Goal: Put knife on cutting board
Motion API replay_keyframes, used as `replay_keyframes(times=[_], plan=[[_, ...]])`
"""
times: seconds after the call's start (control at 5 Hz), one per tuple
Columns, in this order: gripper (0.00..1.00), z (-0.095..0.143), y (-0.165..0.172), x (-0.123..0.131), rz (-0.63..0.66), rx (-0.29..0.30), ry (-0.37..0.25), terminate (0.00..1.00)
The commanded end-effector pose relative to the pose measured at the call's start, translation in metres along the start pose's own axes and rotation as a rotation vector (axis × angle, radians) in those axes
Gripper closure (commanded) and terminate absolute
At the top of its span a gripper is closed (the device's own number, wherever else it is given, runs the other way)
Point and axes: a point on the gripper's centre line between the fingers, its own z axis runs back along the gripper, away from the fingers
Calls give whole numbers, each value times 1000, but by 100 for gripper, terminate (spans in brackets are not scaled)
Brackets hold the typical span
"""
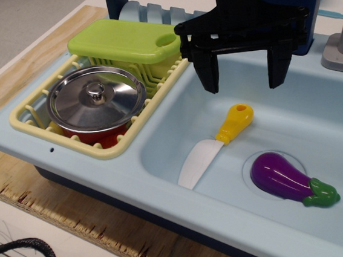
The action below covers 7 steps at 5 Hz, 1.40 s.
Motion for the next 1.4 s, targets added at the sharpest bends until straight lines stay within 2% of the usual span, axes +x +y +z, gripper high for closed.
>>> replay_keyframes(times=[0.0,0.2,0.4,1.0,1.2], plan=[[0,0,0,0,0,0,0,0],[0,-13,0,-1,70,50,-3,0],[0,-28,5,0,51,66,15,0],[0,-57,14,15,-61,43,44,0],[0,-70,13,9,-123,-10,68,0]])
